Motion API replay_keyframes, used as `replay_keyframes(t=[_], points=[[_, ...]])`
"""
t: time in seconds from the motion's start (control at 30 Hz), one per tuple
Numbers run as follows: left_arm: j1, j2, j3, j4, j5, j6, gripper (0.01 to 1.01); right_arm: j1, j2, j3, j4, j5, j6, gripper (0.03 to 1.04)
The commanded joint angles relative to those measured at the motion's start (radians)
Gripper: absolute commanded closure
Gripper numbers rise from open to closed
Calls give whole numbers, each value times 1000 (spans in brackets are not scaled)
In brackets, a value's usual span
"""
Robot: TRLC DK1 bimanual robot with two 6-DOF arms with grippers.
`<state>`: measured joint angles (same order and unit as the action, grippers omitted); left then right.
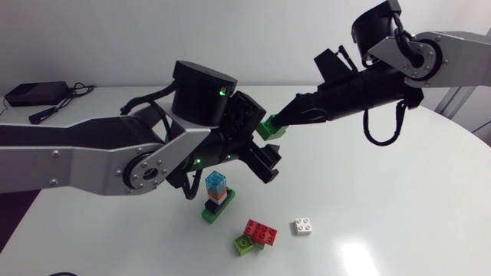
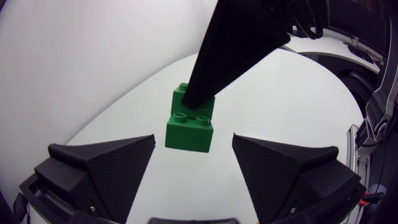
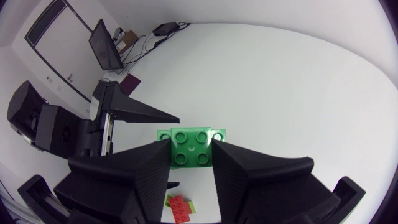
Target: Separate the duplo bricks
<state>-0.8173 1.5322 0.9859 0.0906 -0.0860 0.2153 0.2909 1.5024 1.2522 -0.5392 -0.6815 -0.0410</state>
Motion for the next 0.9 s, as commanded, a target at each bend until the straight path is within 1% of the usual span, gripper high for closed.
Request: replay_keyframes(t=[0.0,0.1,0.3,0.47,0.53,0.7,0.87], points=[[12,25,20,28,0,-19,225,8,27,-23,10,-7,27,830],[18,31,17,44,0,-13,343,11,35,-22,12,-7,27,830],[23,46,22,51,0,-8,393,14,41,-22,24,-7,41,830],[17,52,14,64,0,-1,526,14,35,-25,27,-7,44,830],[10,46,8,75,-1,4,557,13,35,-30,28,-7,43,830],[-5,32,-3,81,-8,32,579,13,33,-42,31,-7,39,830],[-26,17,-26,89,-11,90,584,11,21,-46,28,-7,39,830]])
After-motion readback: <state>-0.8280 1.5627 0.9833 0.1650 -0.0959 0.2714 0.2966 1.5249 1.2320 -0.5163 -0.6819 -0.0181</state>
